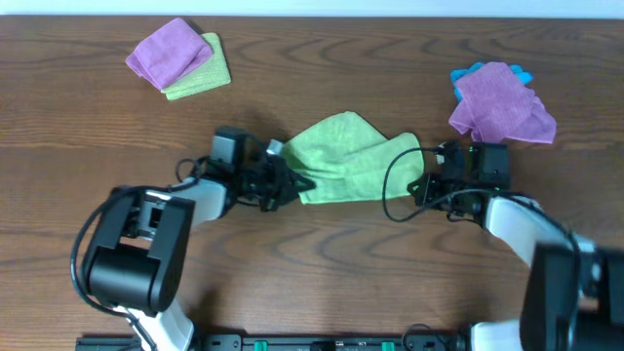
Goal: Fold the cloth
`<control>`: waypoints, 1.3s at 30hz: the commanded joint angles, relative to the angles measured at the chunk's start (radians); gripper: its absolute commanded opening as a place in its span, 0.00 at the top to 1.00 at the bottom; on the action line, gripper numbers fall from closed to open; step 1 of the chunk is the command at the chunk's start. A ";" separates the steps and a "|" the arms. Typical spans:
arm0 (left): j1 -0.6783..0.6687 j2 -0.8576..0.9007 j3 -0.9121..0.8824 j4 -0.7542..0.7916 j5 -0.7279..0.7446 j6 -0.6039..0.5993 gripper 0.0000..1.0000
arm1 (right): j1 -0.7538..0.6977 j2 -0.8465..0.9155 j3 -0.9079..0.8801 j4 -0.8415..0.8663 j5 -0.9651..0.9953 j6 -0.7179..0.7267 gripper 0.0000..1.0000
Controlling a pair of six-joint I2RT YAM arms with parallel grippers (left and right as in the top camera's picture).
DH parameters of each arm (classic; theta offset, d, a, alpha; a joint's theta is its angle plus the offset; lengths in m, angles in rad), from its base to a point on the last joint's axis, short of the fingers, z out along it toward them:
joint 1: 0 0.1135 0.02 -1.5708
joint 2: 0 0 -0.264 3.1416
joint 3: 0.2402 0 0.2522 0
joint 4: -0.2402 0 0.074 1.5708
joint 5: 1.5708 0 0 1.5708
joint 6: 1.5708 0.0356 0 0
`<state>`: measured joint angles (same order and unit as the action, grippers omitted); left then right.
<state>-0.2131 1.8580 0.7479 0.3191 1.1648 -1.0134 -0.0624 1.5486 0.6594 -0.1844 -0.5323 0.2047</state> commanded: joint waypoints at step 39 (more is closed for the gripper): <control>0.158 0.288 0.983 -0.008 -0.135 -0.086 0.94 | 0.011 0.308 1.003 -0.149 0.012 -0.069 0.99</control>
<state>-0.0937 2.1399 1.6905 0.3161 0.9913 -1.1217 -0.0471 1.8587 1.6001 -0.2989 -0.5495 0.1829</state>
